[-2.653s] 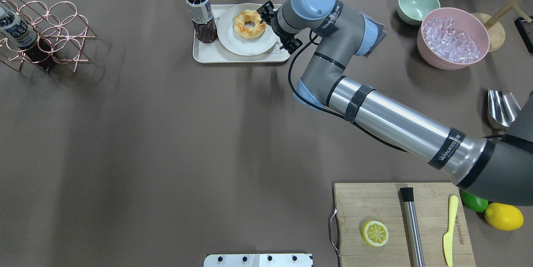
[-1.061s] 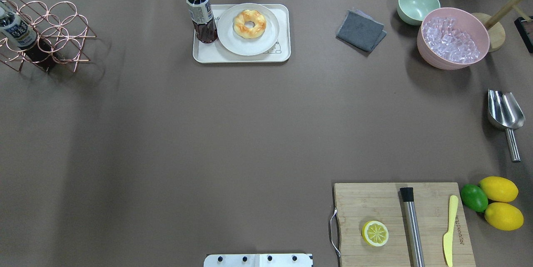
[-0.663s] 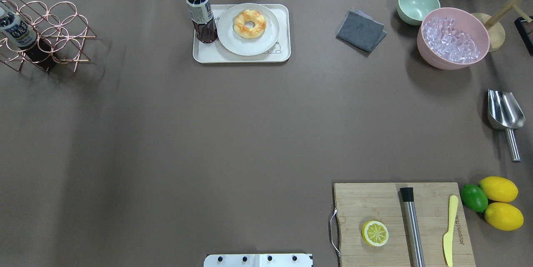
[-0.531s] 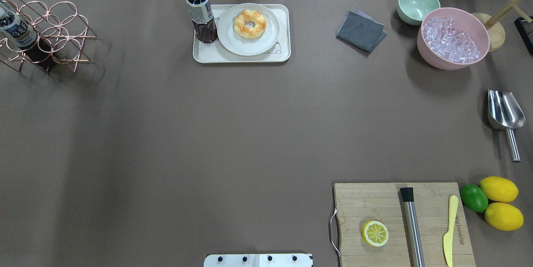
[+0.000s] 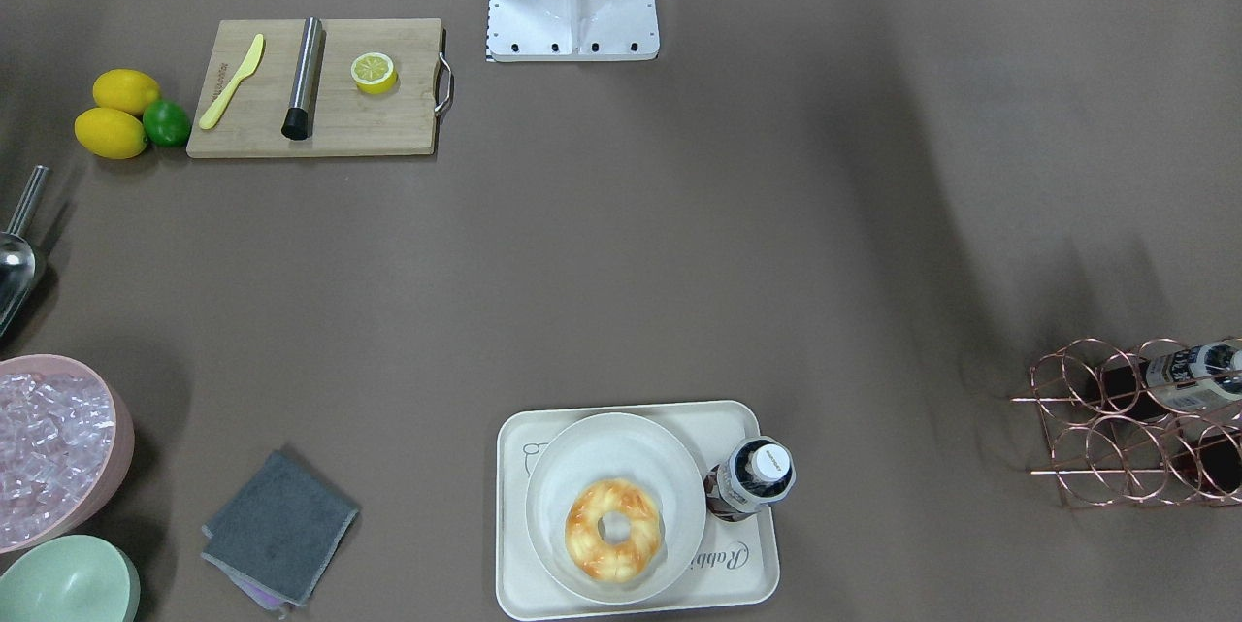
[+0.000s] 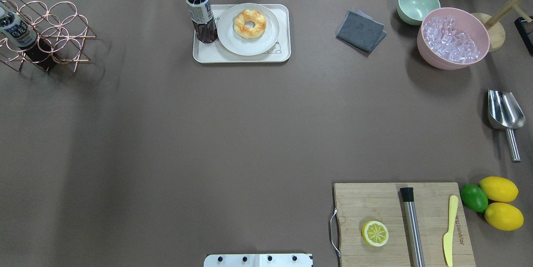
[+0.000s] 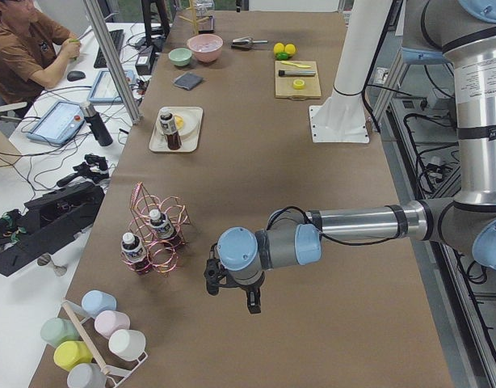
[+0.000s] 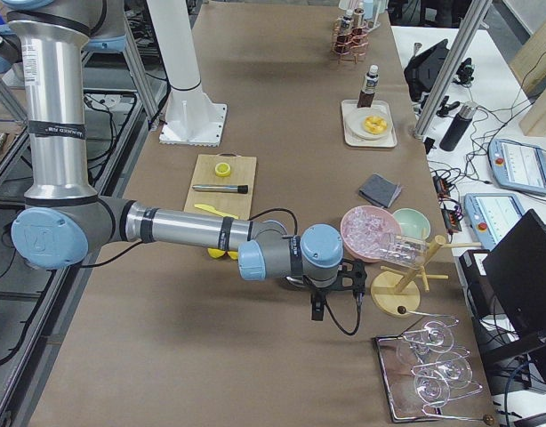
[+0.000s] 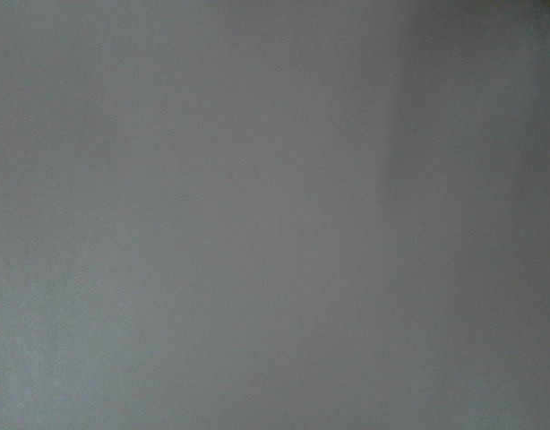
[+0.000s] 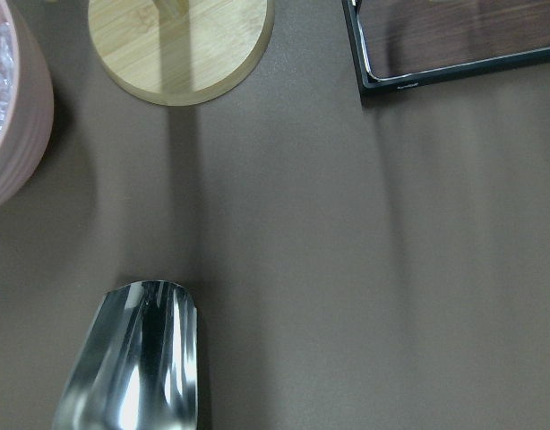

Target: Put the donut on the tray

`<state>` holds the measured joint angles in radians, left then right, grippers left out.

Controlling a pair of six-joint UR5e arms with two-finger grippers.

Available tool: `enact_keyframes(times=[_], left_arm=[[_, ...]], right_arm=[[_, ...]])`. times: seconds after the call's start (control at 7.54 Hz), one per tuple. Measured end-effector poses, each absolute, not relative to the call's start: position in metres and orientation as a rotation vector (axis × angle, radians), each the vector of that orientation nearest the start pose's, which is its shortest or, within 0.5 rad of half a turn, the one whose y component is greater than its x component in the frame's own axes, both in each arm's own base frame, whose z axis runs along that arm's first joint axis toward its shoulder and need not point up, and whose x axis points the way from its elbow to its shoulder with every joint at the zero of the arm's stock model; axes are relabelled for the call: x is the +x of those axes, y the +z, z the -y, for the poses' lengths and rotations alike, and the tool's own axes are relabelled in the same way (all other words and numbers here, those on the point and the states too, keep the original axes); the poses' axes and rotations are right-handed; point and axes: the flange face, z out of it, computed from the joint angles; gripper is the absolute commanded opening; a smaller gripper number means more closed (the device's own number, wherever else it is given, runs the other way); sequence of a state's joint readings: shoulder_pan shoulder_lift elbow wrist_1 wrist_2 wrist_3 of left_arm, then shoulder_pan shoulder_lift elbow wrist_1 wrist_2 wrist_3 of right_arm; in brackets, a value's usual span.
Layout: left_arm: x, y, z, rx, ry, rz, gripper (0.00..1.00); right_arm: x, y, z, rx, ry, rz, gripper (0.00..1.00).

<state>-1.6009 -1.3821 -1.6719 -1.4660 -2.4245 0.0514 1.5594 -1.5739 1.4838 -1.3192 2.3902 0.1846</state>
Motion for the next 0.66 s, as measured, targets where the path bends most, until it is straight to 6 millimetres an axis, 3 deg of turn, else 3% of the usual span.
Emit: enact_keyframes(times=[0.66], left_arm=[[-0.074, 0.675, 0.394, -0.101, -0.051, -0.85, 0.98]], right_arm=[[0.054, 0.672, 0.496, 0.071, 0.097, 0.84, 1.0]])
